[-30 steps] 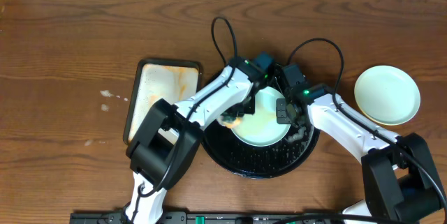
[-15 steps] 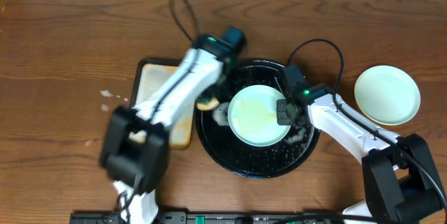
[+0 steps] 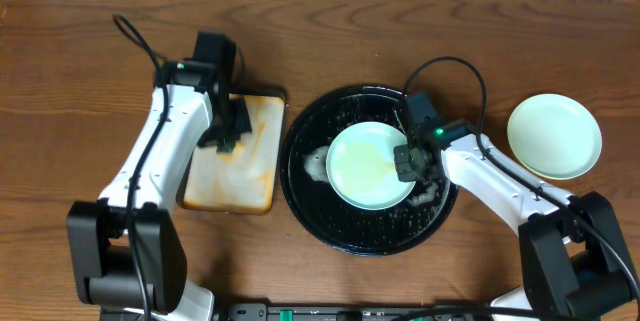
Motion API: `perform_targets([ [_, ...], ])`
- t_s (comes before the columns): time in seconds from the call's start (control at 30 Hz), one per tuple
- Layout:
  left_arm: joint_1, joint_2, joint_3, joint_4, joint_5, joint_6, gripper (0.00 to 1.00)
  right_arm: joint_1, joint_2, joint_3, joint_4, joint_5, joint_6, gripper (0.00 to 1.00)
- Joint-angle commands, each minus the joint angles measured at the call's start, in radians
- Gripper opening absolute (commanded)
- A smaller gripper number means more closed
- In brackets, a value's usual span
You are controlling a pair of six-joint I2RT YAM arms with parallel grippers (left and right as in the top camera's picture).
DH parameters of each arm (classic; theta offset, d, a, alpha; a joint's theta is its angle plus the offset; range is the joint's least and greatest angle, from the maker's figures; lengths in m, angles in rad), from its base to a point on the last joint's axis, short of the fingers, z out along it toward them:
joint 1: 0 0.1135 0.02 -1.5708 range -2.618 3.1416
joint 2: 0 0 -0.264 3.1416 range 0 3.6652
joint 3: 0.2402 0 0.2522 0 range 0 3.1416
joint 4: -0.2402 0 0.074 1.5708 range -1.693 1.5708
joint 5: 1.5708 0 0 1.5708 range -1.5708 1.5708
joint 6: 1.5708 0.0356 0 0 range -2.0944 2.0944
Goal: Clean dirty plates on tray and stack at the side
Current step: 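Return the sponge to the white sponge tray with the left gripper, then lift the smaller light-blue plate off the black tray with the right gripper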
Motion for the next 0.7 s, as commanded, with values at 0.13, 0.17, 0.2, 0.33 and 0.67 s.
perform_targets([
  [0.13,0.023,0.0,-0.14,0.136,0.048,0.111,0.29,-0.106,-0.014,0.016,0.034,-0.102,-0.045,0.23],
  [0.17,0.023,0.0,-0.146,0.144,0.048,0.11,0.42,-0.12,-0.014,0.011,0.044,-0.12,-0.045,0.23],
  [0.2,0.023,0.0,-0.151,0.148,0.048,0.111,0.51,-0.13,-0.013,0.008,0.053,-0.138,-0.045,0.23],
  [0.33,0.023,0.0,-0.155,0.148,0.048,0.111,0.61,-0.148,-0.006,-0.019,0.116,-0.319,-0.121,0.22],
  [0.67,0.023,0.0,-0.155,0.146,0.048,0.11,0.79,-0.149,0.03,-0.033,0.125,-0.252,-0.078,0.15],
])
